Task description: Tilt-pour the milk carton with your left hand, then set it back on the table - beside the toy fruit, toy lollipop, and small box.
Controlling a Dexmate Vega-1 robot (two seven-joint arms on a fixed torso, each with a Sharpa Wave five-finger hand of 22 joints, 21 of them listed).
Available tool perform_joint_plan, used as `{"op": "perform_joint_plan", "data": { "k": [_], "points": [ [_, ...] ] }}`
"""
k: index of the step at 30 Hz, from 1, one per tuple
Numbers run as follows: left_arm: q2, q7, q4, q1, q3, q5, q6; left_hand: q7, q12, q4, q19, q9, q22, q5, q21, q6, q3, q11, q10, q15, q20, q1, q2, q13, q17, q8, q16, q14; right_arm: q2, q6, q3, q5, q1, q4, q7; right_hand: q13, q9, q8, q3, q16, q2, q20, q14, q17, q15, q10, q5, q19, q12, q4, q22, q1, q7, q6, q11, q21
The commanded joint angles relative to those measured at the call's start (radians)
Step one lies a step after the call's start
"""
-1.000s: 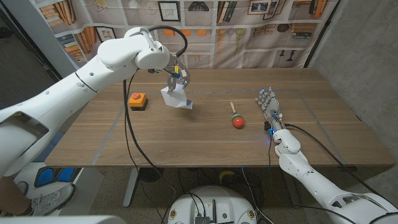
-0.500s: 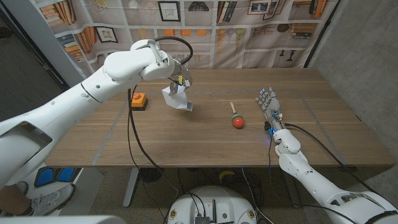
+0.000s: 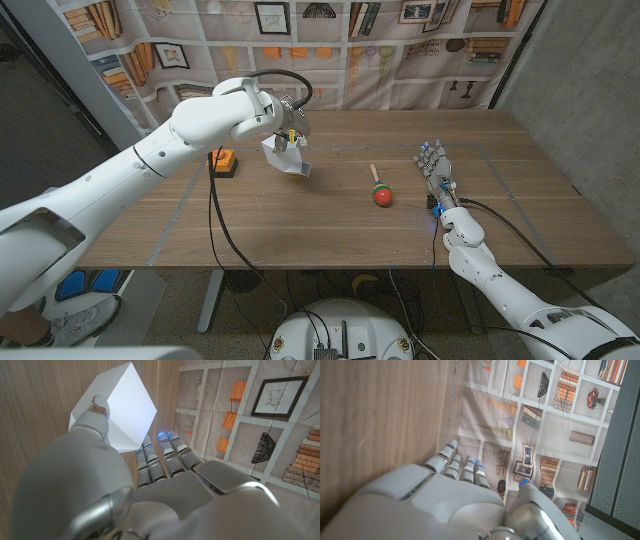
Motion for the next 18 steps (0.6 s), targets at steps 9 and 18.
{"op": "perform_joint_plan", "data": {
  "k": [9, 18],
  "points": [
    [-0.018, -0.034, -0.033, 0.027, -0.009, 0.075, -0.018, -0.001, 0.004, 0.000, 0.012, 0.003, 0.001, 0.005, 0.000, 0.009, -0.008, -0.004, 0.014, -0.132, -0.061, 0.021, 0.032, 0.009, 0.005, 0.008, 0.005, 0.009, 0.005, 0.009, 0.005, 0.004, -0.005, 0.001, -0.003, 0.002, 0.002, 0.002, 0.007, 0.006, 0.008, 0.011, 0.001, 0.001, 0.009, -0.001, 0.001, 0.005, 0.004, -0.001, 0.002, -0.003, -0.001, 0.006, 0.000, 0.003],
    [-0.020, -0.031, -0.049, 0.032, -0.001, 0.119, -0.043, -0.001, 0.003, 0.000, 0.010, 0.002, 0.001, 0.006, -0.001, 0.008, -0.011, -0.006, 0.015, -0.132, -0.060, 0.023, 0.039, 0.012, 0.006, 0.009, 0.005, 0.009, 0.012, 0.021, 0.008, 0.014, -0.002, 0.018, 0.013, 0.002, 0.002, 0.002, 0.009, 0.006, 0.007, 0.014, 0.000, 0.001, 0.008, -0.002, 0.001, 0.005, 0.004, -0.002, 0.002, -0.004, 0.000, 0.006, -0.001, 0.003]
  ]
}}
